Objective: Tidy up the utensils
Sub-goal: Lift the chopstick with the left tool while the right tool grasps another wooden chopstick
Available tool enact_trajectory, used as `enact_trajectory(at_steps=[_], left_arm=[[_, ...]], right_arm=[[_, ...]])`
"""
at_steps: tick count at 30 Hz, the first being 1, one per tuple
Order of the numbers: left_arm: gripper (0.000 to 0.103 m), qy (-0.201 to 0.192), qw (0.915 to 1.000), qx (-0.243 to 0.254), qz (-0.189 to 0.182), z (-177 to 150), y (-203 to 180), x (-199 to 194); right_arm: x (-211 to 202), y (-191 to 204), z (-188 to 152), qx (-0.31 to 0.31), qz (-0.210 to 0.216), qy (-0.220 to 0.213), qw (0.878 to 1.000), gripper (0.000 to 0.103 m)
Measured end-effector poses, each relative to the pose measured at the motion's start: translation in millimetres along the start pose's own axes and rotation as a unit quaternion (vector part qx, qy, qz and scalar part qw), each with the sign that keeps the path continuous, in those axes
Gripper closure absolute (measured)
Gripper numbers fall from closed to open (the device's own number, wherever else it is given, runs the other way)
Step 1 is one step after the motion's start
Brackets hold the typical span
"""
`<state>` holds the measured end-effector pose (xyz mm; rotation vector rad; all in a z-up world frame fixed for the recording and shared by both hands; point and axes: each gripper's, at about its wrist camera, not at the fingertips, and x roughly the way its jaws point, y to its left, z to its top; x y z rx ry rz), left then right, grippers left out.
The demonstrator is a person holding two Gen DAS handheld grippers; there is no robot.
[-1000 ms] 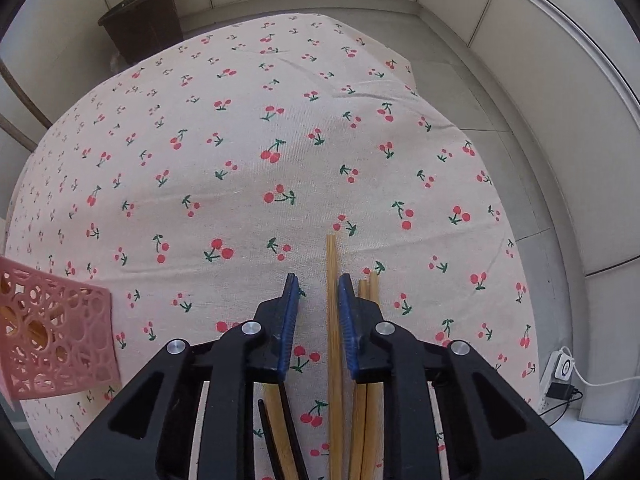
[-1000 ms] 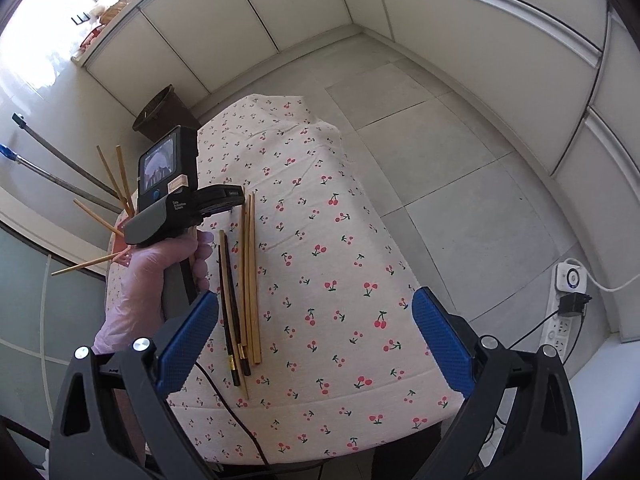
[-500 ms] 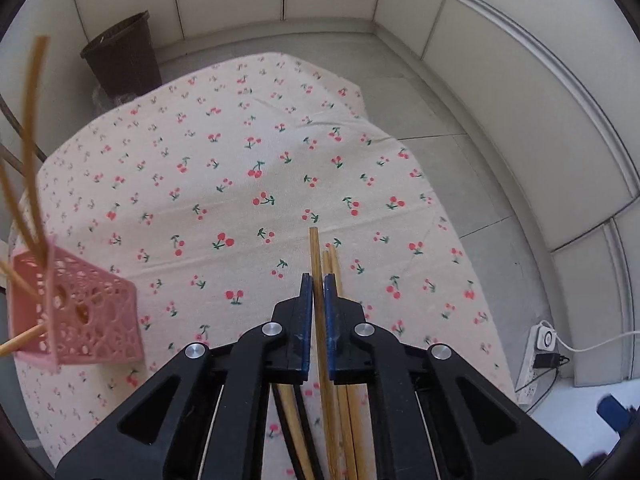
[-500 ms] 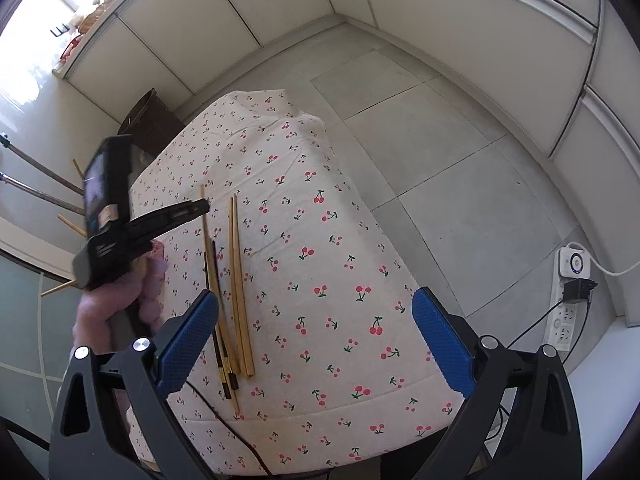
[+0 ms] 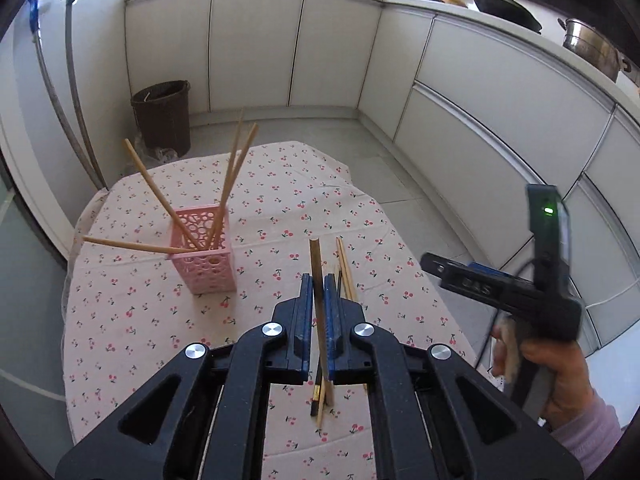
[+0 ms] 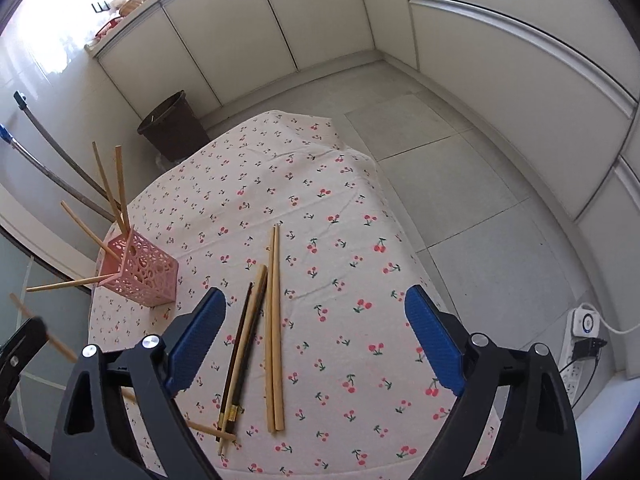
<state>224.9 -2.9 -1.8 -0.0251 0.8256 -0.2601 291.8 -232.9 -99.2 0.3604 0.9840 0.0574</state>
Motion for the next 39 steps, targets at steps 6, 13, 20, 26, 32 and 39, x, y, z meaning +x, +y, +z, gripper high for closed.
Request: enact_trajectory(at_steps=[6, 13, 20, 26, 32, 39], left_arm=[[0.098, -0.047, 0.9989, 0.009, -0.002, -5.1, 12.7, -49.9], [0.098, -0.059, 0.9982, -0.006, -0.005, -7.6, 35.3, -60.8], [0.098, -0.052, 0.9984, -0.021, -0.008, -6.7, 47.5, -57.6], [0.098, -0.051, 0.9983, -0.027, -0.012, -4.9, 52.3, -54.4], [0.098, -0.049, 0.9981, -0.035, -0.012, -4.2, 57.6, -54.8], [0.098, -0.055, 0.9979, -0.033, -0.01, -3.1, 53.2, -58.9]], right_arm=[[52.2, 9.9, 17.9, 0.025, 0.024, 0.057, 0.998, 0.053], [104.7, 20.9, 35.6, 0.027, 0.02, 0.081, 0.996, 0.068], [142.8, 30.2, 45.9, -0.001, -0.011, 0.098, 0.995, 0.069], [159.7, 33.0, 45.6, -0.016, -0.029, 0.109, 0.993, 0.069], [161.2, 39.7, 43.0, -0.032, -0.04, 0.107, 0.993, 0.069], [161.7, 52.7, 33.3, -0.08, -0.076, 0.091, 0.99, 0.069]])
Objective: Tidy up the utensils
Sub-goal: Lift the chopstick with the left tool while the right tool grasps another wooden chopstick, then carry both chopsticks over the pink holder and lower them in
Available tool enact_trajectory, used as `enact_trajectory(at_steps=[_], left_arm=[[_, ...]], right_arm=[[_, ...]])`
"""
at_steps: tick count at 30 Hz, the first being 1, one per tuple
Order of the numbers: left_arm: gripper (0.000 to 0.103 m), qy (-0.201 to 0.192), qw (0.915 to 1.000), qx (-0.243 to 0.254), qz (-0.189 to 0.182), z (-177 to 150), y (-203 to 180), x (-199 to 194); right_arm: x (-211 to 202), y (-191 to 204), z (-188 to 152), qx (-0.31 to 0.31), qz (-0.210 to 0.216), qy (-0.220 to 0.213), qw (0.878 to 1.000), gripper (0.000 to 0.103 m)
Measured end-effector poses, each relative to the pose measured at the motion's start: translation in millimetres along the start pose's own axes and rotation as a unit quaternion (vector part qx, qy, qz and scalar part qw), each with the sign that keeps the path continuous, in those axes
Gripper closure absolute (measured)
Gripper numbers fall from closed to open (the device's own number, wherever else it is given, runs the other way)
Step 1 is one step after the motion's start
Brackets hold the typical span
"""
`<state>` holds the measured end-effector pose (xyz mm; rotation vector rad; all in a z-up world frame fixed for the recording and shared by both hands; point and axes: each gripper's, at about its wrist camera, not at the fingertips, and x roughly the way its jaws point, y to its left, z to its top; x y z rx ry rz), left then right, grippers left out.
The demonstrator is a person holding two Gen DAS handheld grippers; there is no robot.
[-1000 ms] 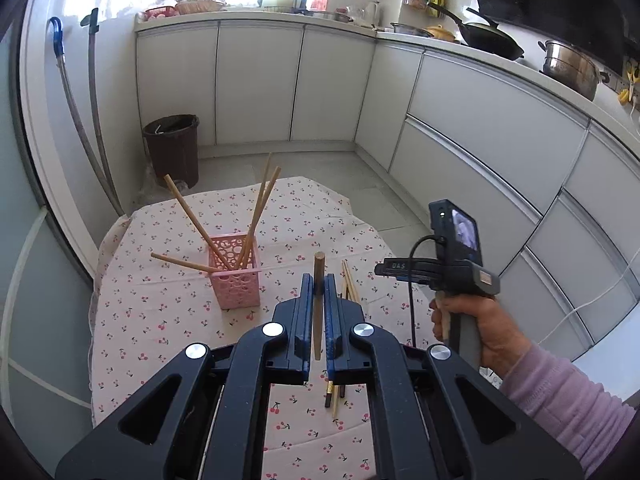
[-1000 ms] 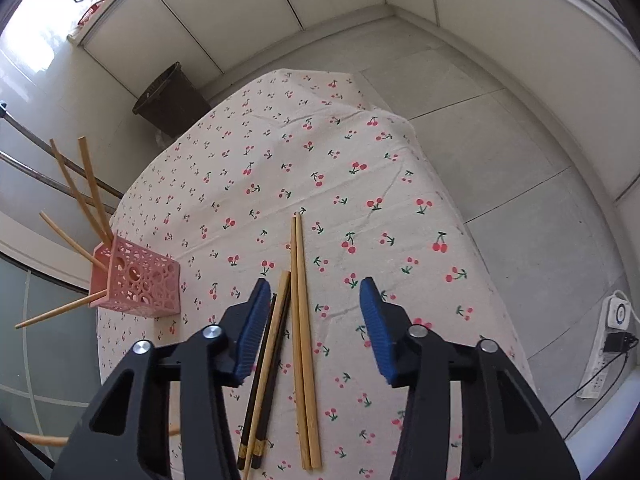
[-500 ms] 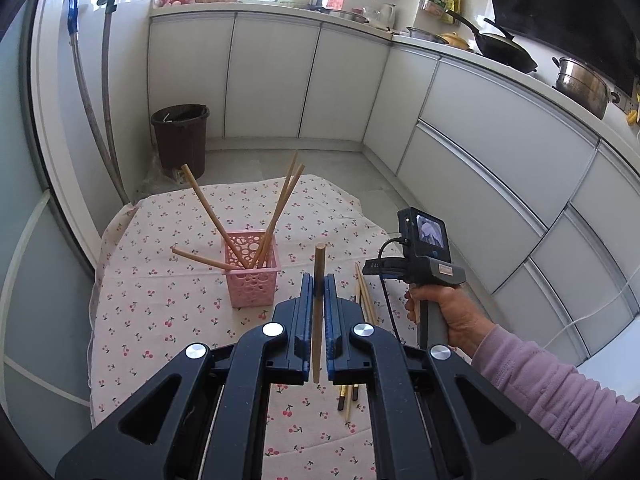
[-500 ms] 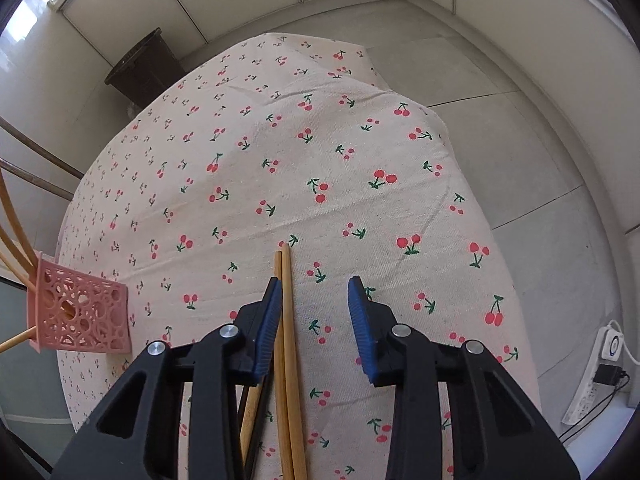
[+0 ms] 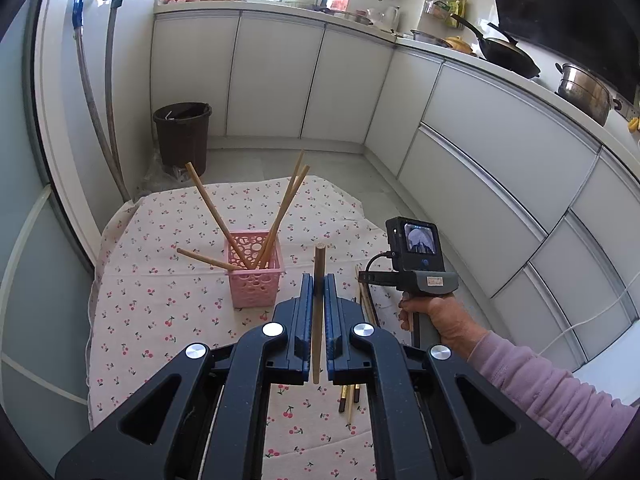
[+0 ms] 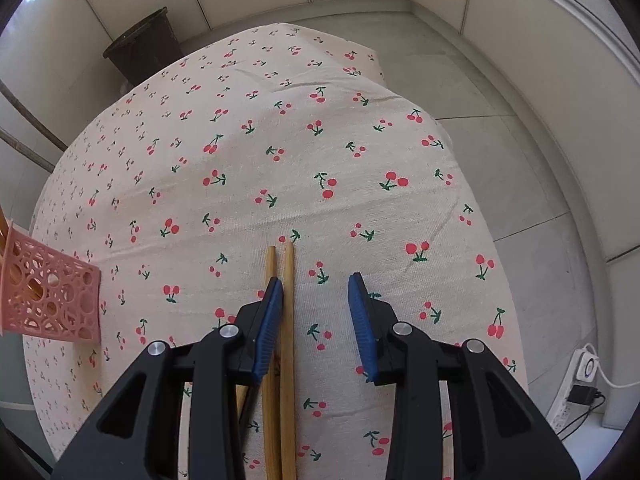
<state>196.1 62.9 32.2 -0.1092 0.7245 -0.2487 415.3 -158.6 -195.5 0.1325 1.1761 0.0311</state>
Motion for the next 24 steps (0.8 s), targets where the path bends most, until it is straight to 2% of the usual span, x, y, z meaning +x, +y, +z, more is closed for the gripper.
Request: enact_trajectory(at_steps=[3, 4, 5, 6, 9, 13, 19, 24], left_arm=[[0.098, -0.003, 1.0, 0.0, 0.003, 0.3, 0.7, -0.7], [0.098, -0.002, 1.0, -0.001, 0.004, 0.4, 1.1, 0.0], [0.098, -0.002, 1.0, -0.002, 0.006, 0.7, 1.6, 1.0], [0.098, 0.0, 1.0, -0.003, 0.006, 0.8, 1.9, 2.4], [0.098, 0.002, 0.9999, -0.006, 0.009, 1.1, 3.4, 6.4], [0.098, 0.0, 0.9999, -0.011, 0.012, 1.7, 4.3, 8.2], [0.098, -0.019, 0.9995, -0.022, 0.012, 5.0, 5.6, 0.2], [0.098, -0.041, 0.9985, -0.032, 0.019, 10.0, 6.7, -11.9]], right_arm=[[-1.5, -1.8, -2.7, -0.008, 0.0, -0.005, 1.0, 0.075], [-2.2, -4.5, -3.3, -0.006, 0.002, -0.003, 1.0, 0.083], [-2.7, -8.7, -3.6, 0.001, 0.012, 0.0, 1.0, 0.094], [-3.0, -14.0, -4.2, 0.011, 0.029, 0.004, 1.0, 0.097], [-7.0, -26.6, -8.4, 0.028, 0.049, -0.002, 0.998, 0.098], [-36.1, -38.1, -14.7, 0.024, 0.074, -0.05, 0.996, 0.098], [-118.1, -47.1, -34.8, 0.002, 0.117, -0.122, 0.986, 0.098], [-192.7, -41.4, -50.9, -0.034, 0.164, -0.176, 0.97, 0.098]])
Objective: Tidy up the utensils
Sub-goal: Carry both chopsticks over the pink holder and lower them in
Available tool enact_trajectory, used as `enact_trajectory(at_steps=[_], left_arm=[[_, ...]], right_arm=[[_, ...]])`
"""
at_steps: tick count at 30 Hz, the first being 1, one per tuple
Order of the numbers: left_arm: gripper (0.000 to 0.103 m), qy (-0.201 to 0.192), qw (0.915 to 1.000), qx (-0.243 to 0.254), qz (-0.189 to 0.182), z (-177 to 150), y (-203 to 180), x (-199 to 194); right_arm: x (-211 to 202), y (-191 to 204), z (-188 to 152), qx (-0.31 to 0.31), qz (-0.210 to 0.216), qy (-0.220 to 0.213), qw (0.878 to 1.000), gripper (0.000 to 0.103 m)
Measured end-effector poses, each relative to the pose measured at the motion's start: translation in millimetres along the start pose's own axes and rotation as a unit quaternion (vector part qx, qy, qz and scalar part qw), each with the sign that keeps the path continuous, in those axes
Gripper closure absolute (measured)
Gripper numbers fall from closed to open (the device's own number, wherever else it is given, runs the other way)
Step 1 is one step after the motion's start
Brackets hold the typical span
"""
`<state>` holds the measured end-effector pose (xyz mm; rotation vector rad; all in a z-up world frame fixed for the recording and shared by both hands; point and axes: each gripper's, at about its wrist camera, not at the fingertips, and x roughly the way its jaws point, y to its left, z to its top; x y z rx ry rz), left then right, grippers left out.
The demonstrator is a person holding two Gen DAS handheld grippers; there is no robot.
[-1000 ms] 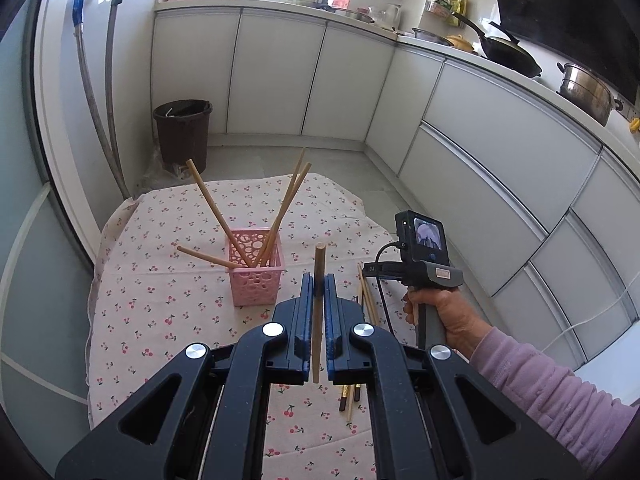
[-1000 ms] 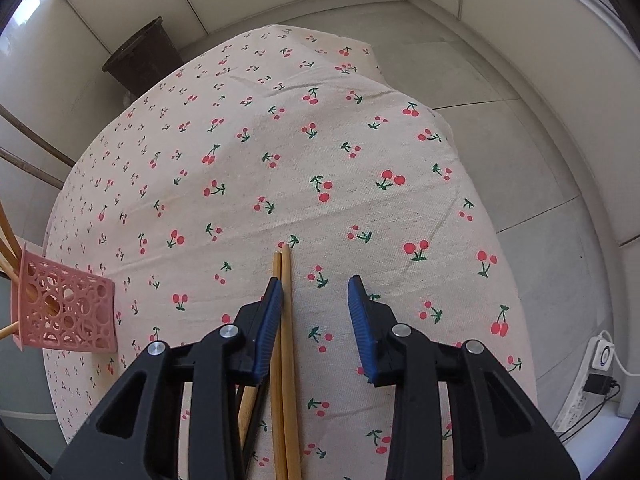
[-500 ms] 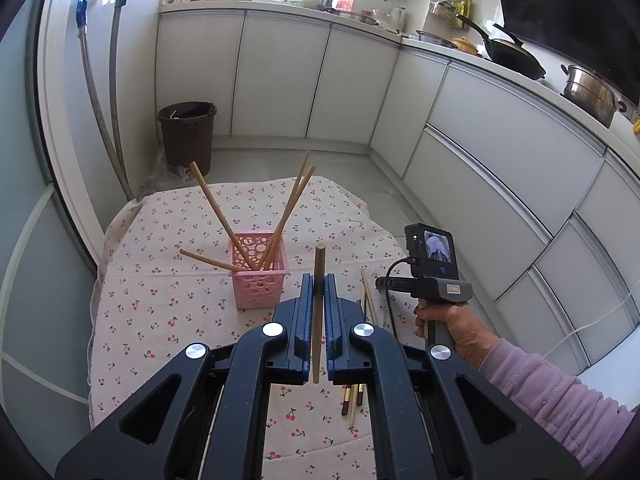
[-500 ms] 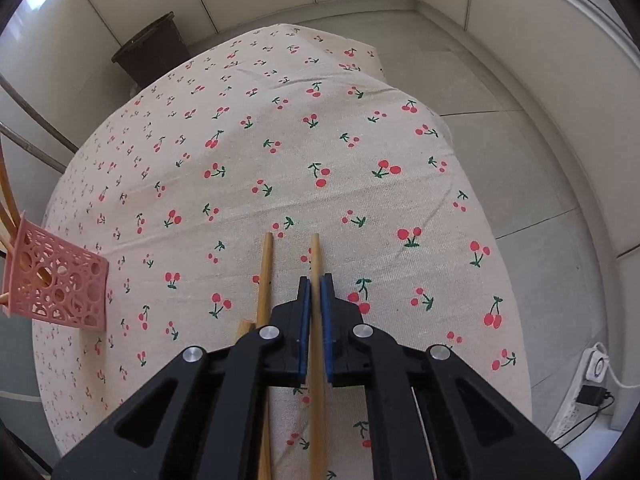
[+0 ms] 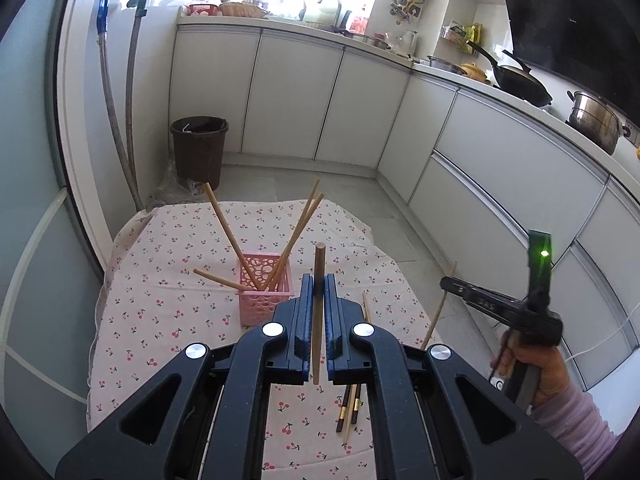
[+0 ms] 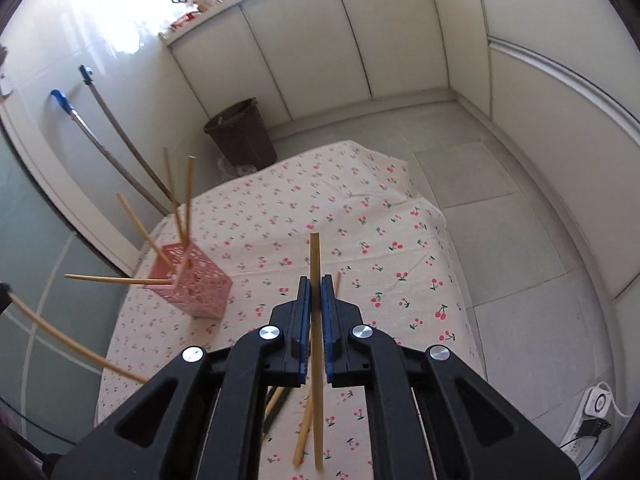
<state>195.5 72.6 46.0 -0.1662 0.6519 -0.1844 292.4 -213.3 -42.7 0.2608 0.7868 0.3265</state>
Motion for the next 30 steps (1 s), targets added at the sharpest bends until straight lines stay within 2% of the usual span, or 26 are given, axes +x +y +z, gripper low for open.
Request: enact_trajectory(at_steps=[4, 11, 16, 21, 26, 28, 30], left_arm=[[0.098, -0.016, 0.9997, -0.016, 0.009, 10.3, 5.3, -7.5], [0.098, -0.071, 0.9965, -0.029, 0.033, 60.3, 6.1, -20.2], [0.098, -0.102, 0.993, -0.037, 0.048, 87.9, 9.5, -21.9], [0.098, -0.12, 0.9895, -0.047, 0.064, 104.6, 19.9, -9.8], [0.098, -0.097, 0.9897, -0.072, 0.077, 105.6, 43.1, 27.4], [0.097, -0.071, 0.9908, -0.082, 0.081, 100.7, 54.4, 49.7], [0.095, -0.042, 0.9926, -0.092, 0.067, 92.2, 65.6, 70.4]], right_arm=[[-43.4, 26.0, 11.4, -0.029, 0.029, -0.041, 0.998, 0.098], [-85.0, 55.3, 60.3, 0.005, 0.085, -0.123, 0.989, 0.098], [-95.9, 72.5, 78.6, 0.024, 0.106, -0.163, 0.981, 0.098], [-85.5, 84.0, 88.2, 0.036, 0.11, -0.167, 0.979, 0.098], [-53.7, 88.9, 91.6, 0.047, 0.103, -0.145, 0.983, 0.098], [-43.7, 90.2, 91.9, 0.053, 0.103, -0.141, 0.983, 0.098], [-34.9, 92.6, 92.1, 0.059, 0.101, -0.137, 0.984, 0.098]])
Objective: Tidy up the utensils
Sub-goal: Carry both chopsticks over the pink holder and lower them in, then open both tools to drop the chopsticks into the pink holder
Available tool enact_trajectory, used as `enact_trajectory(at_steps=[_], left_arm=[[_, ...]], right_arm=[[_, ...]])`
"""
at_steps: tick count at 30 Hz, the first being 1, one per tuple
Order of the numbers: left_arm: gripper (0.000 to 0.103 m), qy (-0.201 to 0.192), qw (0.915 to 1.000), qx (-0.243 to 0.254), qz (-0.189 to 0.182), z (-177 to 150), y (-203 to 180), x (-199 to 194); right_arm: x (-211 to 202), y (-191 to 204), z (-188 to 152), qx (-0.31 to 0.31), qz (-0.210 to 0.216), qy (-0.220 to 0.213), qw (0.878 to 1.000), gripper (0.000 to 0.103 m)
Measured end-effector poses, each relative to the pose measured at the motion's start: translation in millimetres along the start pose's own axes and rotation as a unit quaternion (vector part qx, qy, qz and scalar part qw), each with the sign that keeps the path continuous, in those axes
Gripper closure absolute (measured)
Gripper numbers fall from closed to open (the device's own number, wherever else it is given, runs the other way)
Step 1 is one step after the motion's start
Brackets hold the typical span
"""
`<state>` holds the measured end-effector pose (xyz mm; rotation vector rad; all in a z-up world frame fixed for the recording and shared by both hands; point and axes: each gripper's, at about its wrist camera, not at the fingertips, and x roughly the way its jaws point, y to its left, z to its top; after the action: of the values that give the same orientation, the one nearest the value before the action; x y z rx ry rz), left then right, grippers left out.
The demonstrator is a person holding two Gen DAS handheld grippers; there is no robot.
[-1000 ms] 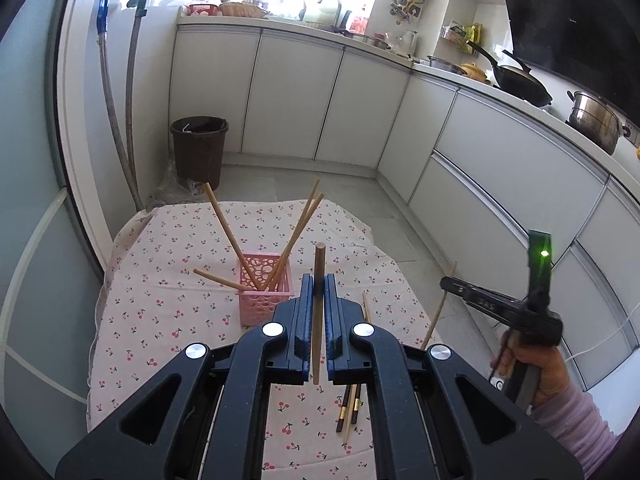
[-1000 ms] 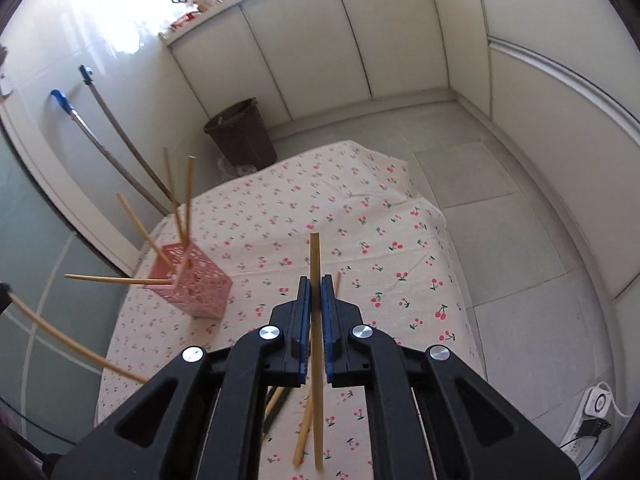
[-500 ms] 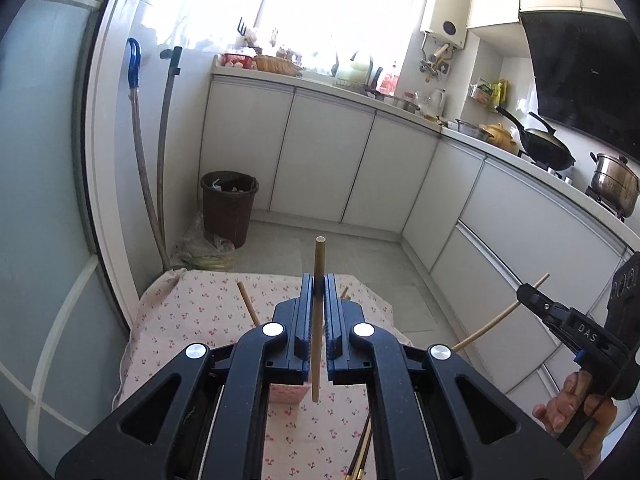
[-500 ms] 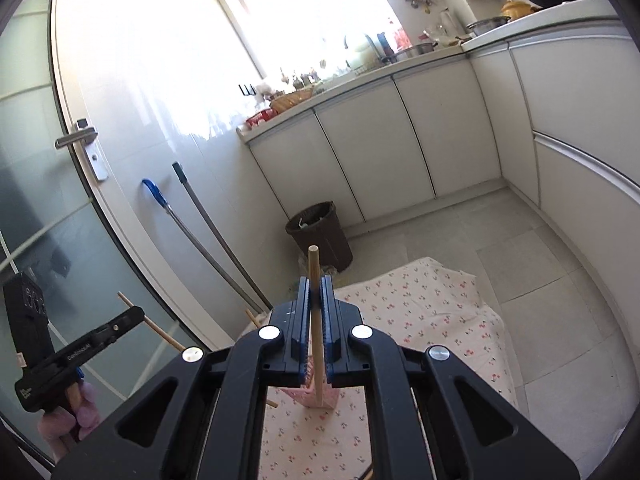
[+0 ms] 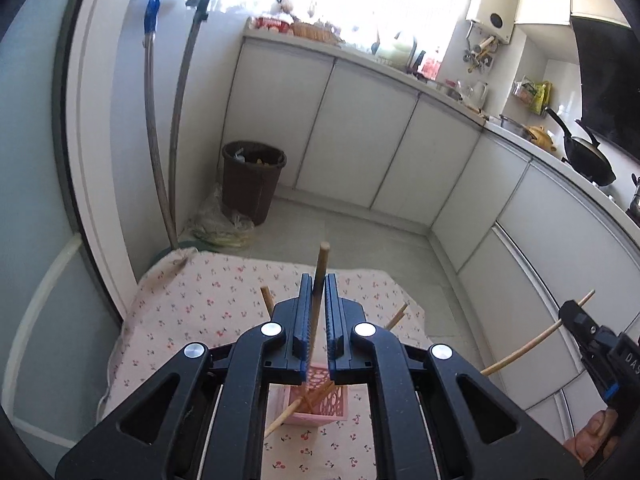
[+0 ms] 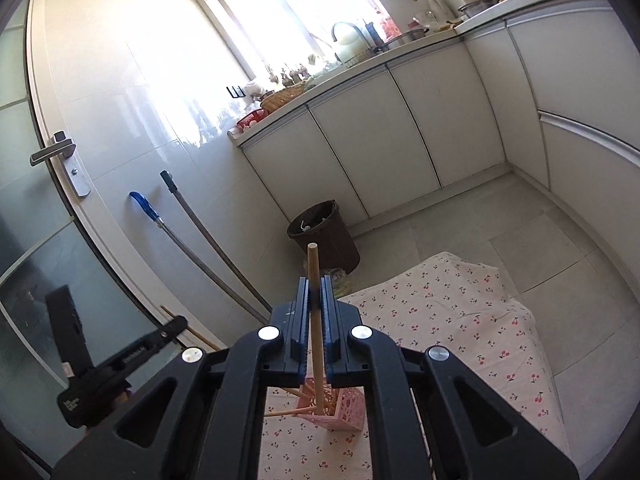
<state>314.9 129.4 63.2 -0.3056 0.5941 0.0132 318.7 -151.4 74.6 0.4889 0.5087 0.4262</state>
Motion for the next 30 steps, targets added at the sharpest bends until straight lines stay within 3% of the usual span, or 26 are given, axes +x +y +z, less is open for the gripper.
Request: enact_trajectory(at_steps=[3, 7, 11, 17, 23, 27, 30], left_arm=[[0.093, 0.013, 0.9994, -0.023, 0.021, -4.2, 15.2, 1.3], [0.083, -0.01, 0.9965, -0.083, 0.007, 2.2, 35.1, -33.2], [0.08, -0.042, 0.9936, -0.105, -0.002, 7.7, 40.4, -64.6], [0.077, -0.048, 0.993, -0.107, -0.013, 14.0, 37.6, -74.1], [0.076, -0.02, 0.9947, -0.1, -0.014, 6.2, 36.2, -53.0], [0.076, 0.0, 0.9963, -0.086, -0.005, -2.2, 29.4, -37.5], [0.076, 0.015, 0.9973, -0.071, -0.007, -7.5, 21.7, -31.6]], right_arm=[[8.4, 2.5, -3.9, -0.002, -0.007, 0.001, 1.0, 0.098], [18.0, 10.5, -7.7, 0.0, -0.01, 0.002, 1.0, 0.098], [25.2, 15.9, -11.9, -0.011, -0.027, -0.005, 1.0, 0.097], [44.9, 14.7, -17.9, -0.001, -0.041, -0.003, 0.999, 0.097], [72.7, 14.8, -34.9, -0.002, -0.054, -0.011, 0.998, 0.097], [98.5, 11.8, -53.5, 0.007, -0.033, 0.03, 0.999, 0.094], [93.6, 20.0, -55.5, -0.016, -0.034, 0.049, 0.998, 0.094]])
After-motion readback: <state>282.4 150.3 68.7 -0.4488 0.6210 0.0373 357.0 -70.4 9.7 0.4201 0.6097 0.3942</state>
